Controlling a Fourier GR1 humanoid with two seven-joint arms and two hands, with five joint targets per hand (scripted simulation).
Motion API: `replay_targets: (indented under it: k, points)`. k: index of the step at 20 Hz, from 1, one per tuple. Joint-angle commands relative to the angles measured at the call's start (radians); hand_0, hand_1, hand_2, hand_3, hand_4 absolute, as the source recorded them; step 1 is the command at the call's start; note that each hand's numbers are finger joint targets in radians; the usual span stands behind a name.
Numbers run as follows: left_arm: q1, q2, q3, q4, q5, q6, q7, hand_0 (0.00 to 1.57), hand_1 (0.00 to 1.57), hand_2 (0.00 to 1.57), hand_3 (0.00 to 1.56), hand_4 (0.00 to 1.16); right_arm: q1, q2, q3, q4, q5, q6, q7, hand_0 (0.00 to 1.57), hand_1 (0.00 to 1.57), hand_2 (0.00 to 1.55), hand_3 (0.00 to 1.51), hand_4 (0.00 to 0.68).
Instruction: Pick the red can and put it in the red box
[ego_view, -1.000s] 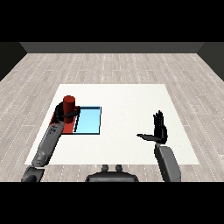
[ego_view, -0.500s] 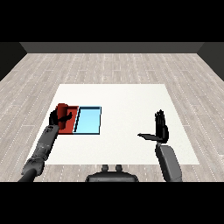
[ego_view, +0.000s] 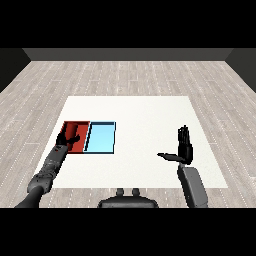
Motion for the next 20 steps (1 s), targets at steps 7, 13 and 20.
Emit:
replay_targets:
  k: [7,13,20]
  points:
    - [-0.082,0.037,-0.11,0.16,-0.136,-0.137,0.101,0.0,0.0,0.0,0.0,0.0,-0.016,0.012,-0.006,0.012,-0.004,0.027,-0.039,0.0,0.0,0.0,0.0,0.0]
    - [-0.084,0.049,-0.064,0.161,-0.094,-0.137,0.138,0.0,0.0,0.0,0.0,0.0,0.003,0.009,-0.01,-0.004,-0.016,0.053,-0.039,0.0,0.0,0.0,0.0,0.0]
    - [-0.01,-0.002,0.193,-0.064,0.165,-0.048,-0.272,0.0,0.0,0.0,0.0,0.0,0.006,0.0,-0.001,-0.072,-0.02,0.055,-0.007,0.0,0.0,0.0,0.0,0.0]
